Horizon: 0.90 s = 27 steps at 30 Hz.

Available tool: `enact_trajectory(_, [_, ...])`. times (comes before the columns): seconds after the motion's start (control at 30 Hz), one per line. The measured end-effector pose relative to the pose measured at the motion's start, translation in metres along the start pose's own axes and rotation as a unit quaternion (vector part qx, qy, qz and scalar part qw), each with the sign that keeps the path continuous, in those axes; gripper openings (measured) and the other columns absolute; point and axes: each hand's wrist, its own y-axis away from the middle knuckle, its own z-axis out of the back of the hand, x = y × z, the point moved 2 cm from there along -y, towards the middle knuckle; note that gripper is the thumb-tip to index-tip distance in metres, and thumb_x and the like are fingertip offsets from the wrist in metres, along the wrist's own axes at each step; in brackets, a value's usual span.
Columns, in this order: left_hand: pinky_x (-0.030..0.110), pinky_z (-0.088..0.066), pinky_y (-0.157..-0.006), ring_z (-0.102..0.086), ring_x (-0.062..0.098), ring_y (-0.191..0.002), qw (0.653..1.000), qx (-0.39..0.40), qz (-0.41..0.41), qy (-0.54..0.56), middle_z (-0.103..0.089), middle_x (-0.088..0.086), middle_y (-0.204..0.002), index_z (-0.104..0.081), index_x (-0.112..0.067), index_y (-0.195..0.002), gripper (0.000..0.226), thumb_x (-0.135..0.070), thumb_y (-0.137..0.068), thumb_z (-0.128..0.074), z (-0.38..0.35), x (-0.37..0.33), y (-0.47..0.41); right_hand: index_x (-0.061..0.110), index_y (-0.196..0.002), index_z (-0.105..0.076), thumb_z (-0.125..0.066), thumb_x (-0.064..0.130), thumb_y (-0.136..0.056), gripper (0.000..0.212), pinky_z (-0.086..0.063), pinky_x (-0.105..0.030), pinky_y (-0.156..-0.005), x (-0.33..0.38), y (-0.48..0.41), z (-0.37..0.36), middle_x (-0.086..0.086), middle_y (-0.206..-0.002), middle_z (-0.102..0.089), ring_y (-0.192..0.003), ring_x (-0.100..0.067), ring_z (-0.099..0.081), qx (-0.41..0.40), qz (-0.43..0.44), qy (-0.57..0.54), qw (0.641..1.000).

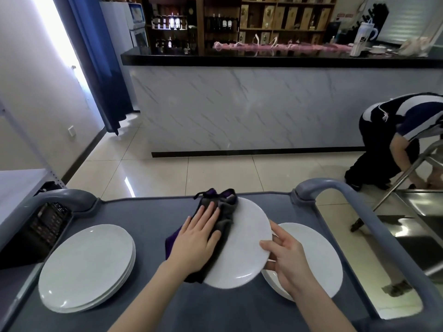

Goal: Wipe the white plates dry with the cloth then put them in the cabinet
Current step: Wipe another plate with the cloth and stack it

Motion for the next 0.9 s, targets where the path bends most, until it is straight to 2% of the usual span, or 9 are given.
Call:
enact_trajectory(0.07, [0.028,-0.001,-0.123,0.016,0.001,-0.148,0.999,-0.017,0.005,0.047,0.010,-0.024,-0.160,0.003,-0.040,-0.152,0.058,-0.043,-0.104,-0.029,-0.004,0.009,0.016,0.030,-0.114,-0.071,-0.052,-0.011,-0.089,0.051,-0.058,-0.039,-0.059,0.004,-0.003,0.005,-0.006,-0.101,-0.076,-0.073,-0.020,-0.070,-0.021,0.010,-0.005,1.000])
enact_trajectory(0.17, [0.021,0.004,-0.121,0.014,0.000,-0.148,0.992,-0.023,-0.036,0.118,0.002,-0.025,-0.159,-0.008,-0.037,-0.153,0.056,-0.034,-0.104,-0.036,-0.014,0.005,0.047,0.031,-0.112,-0.071,-0.053,-0.011,-0.089,0.052,-0.057,-0.037,-0.058,0.011,-0.008,0.007,-0.004,-0.101,-0.076,-0.073,-0.019,-0.070,-0.046,0.028,-0.016,0.998])
enact_trajectory(0.37, [0.035,-0.004,-0.119,-0.005,0.015,-0.151,0.990,-0.020,-0.118,0.081,-0.012,-0.015,-0.162,-0.018,-0.032,-0.153,0.058,-0.036,-0.097,-0.030,-0.031,-0.055,0.073,0.033,-0.115,-0.071,-0.050,-0.007,-0.093,0.050,-0.056,-0.033,-0.057,0.008,-0.010,-0.008,-0.006,-0.095,-0.077,-0.076,-0.022,-0.071,-0.037,0.022,-0.025,0.999])
enact_trajectory(0.4, [0.035,-0.003,-0.119,-0.004,0.013,-0.151,0.990,-0.026,-0.124,0.068,-0.010,-0.017,-0.162,-0.016,-0.033,-0.154,0.058,-0.035,-0.098,-0.028,-0.029,-0.061,0.069,0.033,-0.115,-0.071,-0.049,-0.005,-0.095,0.049,-0.055,-0.031,-0.055,0.008,-0.010,-0.010,-0.005,-0.095,-0.077,-0.075,-0.020,-0.071,-0.032,0.018,-0.021,0.999])
enact_trajectory(0.53, [0.031,0.007,-0.123,0.022,-0.003,-0.145,0.992,-0.017,-0.116,0.050,0.018,-0.025,-0.159,0.009,-0.035,-0.154,0.056,-0.037,-0.104,-0.016,-0.017,-0.068,0.037,0.030,-0.121,-0.068,-0.050,0.003,-0.099,0.039,-0.056,-0.031,-0.058,0.012,-0.008,-0.017,-0.006,-0.106,-0.076,-0.082,-0.020,-0.071,0.002,0.012,0.009,1.000])
enact_trajectory(0.67, [0.036,0.002,-0.123,0.024,-0.001,-0.145,0.996,-0.028,-0.087,0.011,0.020,-0.019,-0.160,0.010,-0.029,-0.156,0.057,-0.037,-0.106,-0.017,-0.003,-0.059,-0.001,0.030,-0.123,-0.069,-0.052,-0.004,-0.094,0.047,-0.058,-0.037,-0.064,0.009,-0.003,-0.020,-0.008,-0.109,-0.075,-0.088,-0.026,-0.071,0.036,0.002,0.021,0.999])
enact_trajectory(0.9, [0.033,0.012,-0.120,0.026,-0.004,-0.143,0.998,-0.060,-0.005,0.022,0.026,-0.027,-0.154,0.023,-0.042,-0.145,0.060,-0.048,-0.102,-0.018,0.011,-0.019,-0.017,0.038,-0.114,-0.072,-0.052,-0.009,-0.088,0.058,-0.053,-0.037,-0.062,0.011,0.002,-0.005,-0.004,-0.104,-0.075,-0.079,-0.018,-0.066,0.051,0.009,0.013,0.999])
